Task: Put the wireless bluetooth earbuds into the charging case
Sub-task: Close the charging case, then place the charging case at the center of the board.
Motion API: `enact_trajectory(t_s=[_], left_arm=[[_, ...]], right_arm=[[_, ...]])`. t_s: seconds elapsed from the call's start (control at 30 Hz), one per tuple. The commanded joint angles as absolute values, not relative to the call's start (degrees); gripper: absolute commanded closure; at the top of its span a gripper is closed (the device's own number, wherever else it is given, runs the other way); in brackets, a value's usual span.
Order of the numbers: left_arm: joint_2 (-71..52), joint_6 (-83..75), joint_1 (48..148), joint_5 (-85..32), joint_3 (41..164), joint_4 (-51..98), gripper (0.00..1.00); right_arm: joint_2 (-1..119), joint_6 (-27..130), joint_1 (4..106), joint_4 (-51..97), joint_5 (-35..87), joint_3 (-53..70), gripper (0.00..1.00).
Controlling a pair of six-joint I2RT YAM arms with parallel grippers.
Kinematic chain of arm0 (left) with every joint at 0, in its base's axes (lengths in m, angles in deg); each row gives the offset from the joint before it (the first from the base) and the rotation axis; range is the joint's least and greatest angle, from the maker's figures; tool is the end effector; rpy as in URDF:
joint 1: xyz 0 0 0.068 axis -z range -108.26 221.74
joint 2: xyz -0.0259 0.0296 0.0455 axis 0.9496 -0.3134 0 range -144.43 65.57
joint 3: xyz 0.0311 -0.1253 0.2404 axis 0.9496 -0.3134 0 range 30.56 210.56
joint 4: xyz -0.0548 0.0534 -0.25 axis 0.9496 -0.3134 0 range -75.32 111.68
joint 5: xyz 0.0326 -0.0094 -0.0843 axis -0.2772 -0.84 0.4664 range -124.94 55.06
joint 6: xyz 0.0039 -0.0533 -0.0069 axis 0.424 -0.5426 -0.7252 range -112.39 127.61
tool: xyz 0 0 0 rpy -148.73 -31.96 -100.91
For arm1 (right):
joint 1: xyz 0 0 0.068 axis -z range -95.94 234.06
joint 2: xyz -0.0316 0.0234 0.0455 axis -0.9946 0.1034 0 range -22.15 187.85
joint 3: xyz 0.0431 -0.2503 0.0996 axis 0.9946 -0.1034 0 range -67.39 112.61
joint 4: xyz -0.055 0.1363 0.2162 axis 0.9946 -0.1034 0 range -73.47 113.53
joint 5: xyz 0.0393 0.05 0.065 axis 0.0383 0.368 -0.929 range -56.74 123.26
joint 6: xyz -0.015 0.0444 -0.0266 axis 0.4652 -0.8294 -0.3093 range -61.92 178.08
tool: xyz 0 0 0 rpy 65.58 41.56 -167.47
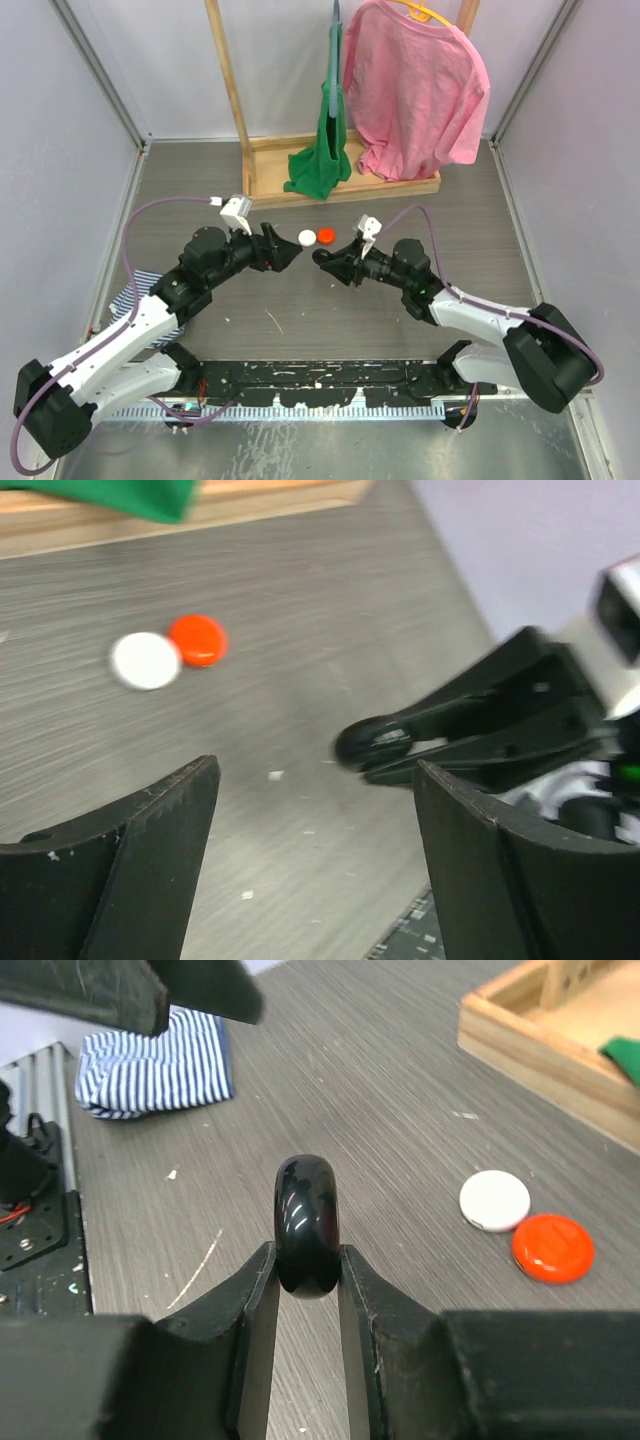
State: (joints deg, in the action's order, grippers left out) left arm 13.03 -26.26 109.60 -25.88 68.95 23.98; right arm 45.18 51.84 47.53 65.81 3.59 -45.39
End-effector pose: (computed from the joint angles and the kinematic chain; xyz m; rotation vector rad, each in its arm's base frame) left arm 0.1689 -0.1385 0.2990 0.1877 1.8880 -1.0225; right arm 0.1808 0.1558 0.2195 -0.8359 1.4928 0.9831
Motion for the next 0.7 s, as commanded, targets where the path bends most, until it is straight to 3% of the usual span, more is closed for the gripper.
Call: enact_trajectory(t_s=[0.0, 0.4, 0.6, 0.67], left_arm=[[16.89, -19.24, 109.33, -45.19, 65.08, 17.55, 0.19], [23.17, -15.35, 109.35, -64.79, 57.74, 13.01, 0.09], [24.86, -15.99, 109.24, -65.81, 55.18, 13.88, 0.01], [25.21, -16.28, 109.28, -65.62, 55.25, 13.58, 0.02]], right_arm=[[48.23, 49.37, 47.84, 59.22, 10.56, -40.16, 0.77], [66.08, 38.19, 48.2, 47.44, 16.8, -29.56, 0.74], [74.46, 33.08, 48.21, 45.08, 17.95, -23.06, 0.71], [76.43, 31.79, 48.21, 44.58, 18.4, -21.4, 0.68]])
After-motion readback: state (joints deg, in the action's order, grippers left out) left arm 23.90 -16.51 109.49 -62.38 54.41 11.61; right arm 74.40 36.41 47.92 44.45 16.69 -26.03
